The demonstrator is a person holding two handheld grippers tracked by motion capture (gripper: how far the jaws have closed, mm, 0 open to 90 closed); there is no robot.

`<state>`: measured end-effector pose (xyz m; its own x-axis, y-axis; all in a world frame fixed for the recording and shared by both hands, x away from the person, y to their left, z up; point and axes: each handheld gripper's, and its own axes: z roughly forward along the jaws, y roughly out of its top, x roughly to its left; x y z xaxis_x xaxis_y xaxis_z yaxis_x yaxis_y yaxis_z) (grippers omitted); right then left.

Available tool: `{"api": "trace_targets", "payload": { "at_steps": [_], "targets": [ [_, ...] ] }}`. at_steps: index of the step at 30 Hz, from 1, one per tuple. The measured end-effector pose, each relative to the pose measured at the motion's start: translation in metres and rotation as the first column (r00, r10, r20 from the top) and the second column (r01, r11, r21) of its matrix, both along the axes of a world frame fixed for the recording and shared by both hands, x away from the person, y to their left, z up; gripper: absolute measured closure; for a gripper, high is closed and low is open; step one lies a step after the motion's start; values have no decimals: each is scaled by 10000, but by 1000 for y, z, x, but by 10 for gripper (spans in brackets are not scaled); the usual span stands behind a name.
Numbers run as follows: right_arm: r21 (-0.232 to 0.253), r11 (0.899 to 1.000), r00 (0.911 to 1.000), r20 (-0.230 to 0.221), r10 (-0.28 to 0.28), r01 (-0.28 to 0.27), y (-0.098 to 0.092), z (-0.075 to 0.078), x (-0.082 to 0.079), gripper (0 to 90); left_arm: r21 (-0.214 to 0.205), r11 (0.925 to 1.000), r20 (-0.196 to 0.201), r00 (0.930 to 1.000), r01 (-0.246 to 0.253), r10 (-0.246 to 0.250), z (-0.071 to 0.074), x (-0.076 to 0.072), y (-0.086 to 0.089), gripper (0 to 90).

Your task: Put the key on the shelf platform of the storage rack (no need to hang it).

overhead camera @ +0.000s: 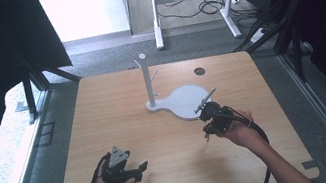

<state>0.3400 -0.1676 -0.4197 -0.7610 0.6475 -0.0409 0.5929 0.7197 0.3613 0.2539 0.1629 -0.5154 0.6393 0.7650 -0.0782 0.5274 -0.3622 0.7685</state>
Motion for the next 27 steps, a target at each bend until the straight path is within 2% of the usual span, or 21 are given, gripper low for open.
{"api": "trace_targets", "payload": {
  "at_steps": [20, 27],
  "targets": [
    [173, 9998, 10000, 54, 21, -22, 4, 5, 14, 900, 175, 9998, -69, 10000, 30, -29, -2, 0, -2, 230],
    [248, 9997, 9999, 89, -61, 59, 7, 13, 21, 900, 181, 9998, -98, 9999, 26, -24, -2, 1, -1, 230]
  ]
}}
